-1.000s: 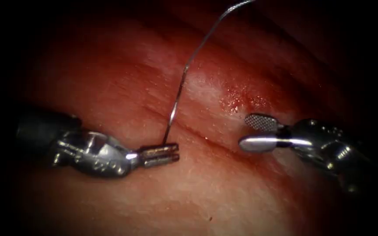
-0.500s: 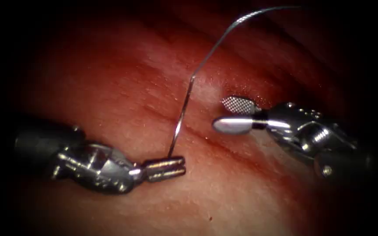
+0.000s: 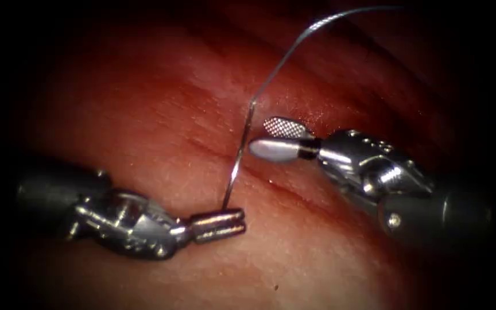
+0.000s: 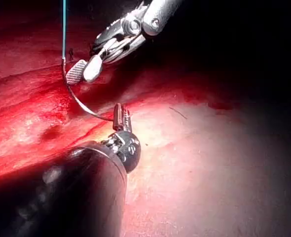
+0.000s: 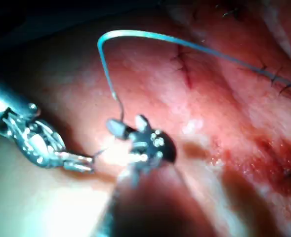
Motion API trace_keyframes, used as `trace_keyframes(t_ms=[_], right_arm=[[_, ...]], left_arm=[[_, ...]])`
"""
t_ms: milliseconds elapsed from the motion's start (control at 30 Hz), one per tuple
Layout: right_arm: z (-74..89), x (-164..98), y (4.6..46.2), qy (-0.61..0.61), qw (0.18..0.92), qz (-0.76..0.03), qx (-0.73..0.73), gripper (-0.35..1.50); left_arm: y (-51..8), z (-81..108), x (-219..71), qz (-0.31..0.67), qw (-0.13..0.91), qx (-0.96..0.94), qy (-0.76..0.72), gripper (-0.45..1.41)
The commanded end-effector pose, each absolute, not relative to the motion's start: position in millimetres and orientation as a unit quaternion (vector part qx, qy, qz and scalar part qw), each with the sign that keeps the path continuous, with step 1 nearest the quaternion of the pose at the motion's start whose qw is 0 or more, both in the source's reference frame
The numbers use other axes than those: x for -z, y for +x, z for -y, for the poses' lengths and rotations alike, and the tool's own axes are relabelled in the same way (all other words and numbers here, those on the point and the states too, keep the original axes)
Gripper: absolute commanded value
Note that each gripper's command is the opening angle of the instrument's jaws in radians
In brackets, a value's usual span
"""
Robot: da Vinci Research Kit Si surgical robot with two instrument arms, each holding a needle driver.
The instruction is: Wound Closure
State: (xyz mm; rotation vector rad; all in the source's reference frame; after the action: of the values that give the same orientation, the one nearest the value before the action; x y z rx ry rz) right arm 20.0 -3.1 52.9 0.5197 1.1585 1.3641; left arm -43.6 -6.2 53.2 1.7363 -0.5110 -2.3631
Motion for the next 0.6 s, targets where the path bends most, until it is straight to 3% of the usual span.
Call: trace_keyframes(t_ms=[33,600], right_arm=[[3.1,-53.5,21.1,0.223,0.597,-0.499,-0.587,0.31],[3.3,-54.1,23.0,0.221,0.598,-0.495,-0.590,0.30]], left_arm=[[-44.1,6.6,-53.6,0.170,0.082,0.791,0.581,-0.45],[-44.4,7.0,-52.4,0.172,0.086,0.787,0.586,-0.45]])
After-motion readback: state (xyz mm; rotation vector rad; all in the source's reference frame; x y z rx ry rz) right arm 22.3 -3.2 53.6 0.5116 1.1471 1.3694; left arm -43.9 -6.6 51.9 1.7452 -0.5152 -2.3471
